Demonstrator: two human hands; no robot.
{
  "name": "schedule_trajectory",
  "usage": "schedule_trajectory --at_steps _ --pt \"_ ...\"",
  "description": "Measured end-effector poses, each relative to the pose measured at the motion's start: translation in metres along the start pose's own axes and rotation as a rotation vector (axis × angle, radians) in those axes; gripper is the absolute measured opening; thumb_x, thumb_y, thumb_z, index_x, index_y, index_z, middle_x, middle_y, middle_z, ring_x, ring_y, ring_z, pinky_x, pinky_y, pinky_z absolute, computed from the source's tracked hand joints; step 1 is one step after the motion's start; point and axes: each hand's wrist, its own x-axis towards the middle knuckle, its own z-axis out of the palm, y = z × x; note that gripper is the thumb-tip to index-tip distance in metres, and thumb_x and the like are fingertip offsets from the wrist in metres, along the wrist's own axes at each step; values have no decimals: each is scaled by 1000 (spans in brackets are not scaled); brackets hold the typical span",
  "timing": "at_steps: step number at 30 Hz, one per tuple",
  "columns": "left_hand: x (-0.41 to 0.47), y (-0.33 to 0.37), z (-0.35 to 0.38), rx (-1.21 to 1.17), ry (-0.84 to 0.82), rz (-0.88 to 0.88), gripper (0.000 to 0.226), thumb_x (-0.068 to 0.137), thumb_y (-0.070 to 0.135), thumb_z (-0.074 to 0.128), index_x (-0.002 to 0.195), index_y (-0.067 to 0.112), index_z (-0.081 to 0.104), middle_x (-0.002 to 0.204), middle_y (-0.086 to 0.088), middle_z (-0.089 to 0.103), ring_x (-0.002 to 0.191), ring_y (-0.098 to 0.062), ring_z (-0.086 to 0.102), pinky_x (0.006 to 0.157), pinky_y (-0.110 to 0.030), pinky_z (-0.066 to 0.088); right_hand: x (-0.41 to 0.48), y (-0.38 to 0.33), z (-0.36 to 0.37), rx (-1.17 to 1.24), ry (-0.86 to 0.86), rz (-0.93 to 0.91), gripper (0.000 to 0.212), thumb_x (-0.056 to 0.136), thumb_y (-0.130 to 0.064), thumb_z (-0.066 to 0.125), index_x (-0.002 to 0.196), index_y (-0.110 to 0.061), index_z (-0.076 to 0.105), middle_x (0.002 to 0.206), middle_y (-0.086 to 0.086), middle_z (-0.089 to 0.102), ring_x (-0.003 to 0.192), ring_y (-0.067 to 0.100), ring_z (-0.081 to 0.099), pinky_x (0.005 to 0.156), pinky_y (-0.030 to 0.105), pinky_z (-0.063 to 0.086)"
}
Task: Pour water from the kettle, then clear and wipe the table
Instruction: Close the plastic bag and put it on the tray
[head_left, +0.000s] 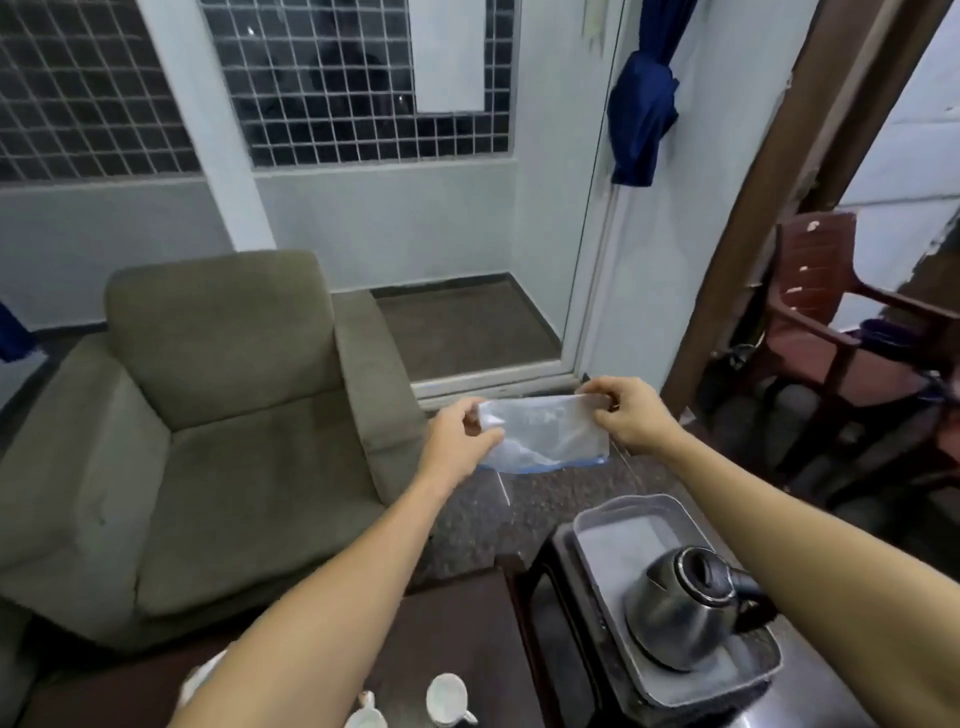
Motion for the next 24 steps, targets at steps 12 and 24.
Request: schedule_trajectory --at_steps 12,24 --pt "26 -67 264 256 -159 -188 20 83 31 79 101 26 73 93 4 77 96 -19 71 78 -28 50 40 264 15 -298 -179 174 32 76 0 60 94 -19 79 98 2 76 95 25 70 78 26 48" --pt "58 -169 364 456 -253 -254 26 82 41 75 106 34 69 101 6 77 103 -25 70 87 -35 55 58 387 98 -420 -301 200 27 79 -3 58 93 -21 71 102 5 66 95 35 64 77 37 50"
